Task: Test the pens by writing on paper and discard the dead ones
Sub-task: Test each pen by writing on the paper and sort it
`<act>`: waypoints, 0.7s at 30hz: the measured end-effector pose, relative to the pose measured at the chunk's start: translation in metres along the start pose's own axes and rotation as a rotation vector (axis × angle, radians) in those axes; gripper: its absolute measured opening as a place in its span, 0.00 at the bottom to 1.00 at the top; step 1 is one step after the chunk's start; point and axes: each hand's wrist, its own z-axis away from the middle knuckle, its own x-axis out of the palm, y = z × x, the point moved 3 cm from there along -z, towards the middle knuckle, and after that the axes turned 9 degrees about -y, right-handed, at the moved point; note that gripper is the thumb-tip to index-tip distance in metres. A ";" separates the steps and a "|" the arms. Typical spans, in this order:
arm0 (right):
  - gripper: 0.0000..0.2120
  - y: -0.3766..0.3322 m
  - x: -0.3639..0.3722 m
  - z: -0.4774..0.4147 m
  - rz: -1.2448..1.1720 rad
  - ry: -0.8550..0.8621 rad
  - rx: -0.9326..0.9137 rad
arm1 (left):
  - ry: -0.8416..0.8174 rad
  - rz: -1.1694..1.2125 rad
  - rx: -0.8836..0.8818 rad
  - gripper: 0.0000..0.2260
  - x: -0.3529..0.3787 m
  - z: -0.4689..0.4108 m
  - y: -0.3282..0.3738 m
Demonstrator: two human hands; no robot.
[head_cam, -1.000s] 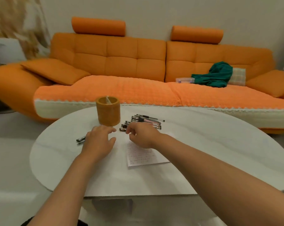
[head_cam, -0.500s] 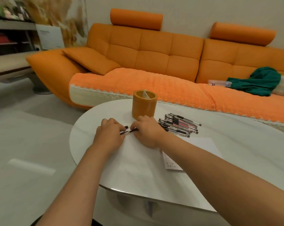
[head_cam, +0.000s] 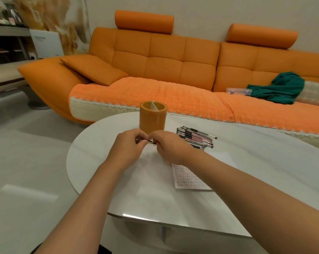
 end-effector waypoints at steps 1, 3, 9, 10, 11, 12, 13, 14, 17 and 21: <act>0.19 0.002 -0.003 0.005 -0.038 0.005 0.014 | 0.028 0.051 0.023 0.03 0.002 0.001 0.007; 0.17 0.010 -0.012 0.018 -0.063 0.033 0.018 | 0.041 0.141 0.075 0.04 0.011 0.002 0.020; 0.13 0.045 -0.030 0.069 0.206 0.054 0.132 | -0.136 0.170 0.199 0.03 0.050 0.002 0.050; 0.17 0.053 -0.029 0.077 0.218 0.048 0.170 | -0.167 0.138 0.208 0.03 0.056 0.001 0.053; 0.21 0.060 -0.029 0.086 0.229 0.043 0.208 | -0.190 0.097 0.213 0.04 0.063 0.000 0.055; 0.24 0.068 -0.028 0.094 0.240 0.043 0.245 | -0.209 0.050 0.216 0.04 0.068 -0.002 0.058; 0.26 0.075 -0.027 0.102 0.246 0.050 0.277 | -0.227 -0.002 0.219 0.04 0.074 -0.003 0.061; 0.28 0.081 -0.028 0.109 0.245 0.060 0.302 | -0.249 -0.054 0.221 0.05 0.079 -0.004 0.063; 0.30 0.095 -0.027 0.125 0.221 0.082 0.332 | -0.333 -0.184 0.230 0.04 0.096 -0.006 0.070; 0.34 0.102 -0.026 0.133 0.220 0.102 0.318 | -0.394 -0.321 0.242 0.07 0.114 -0.009 0.075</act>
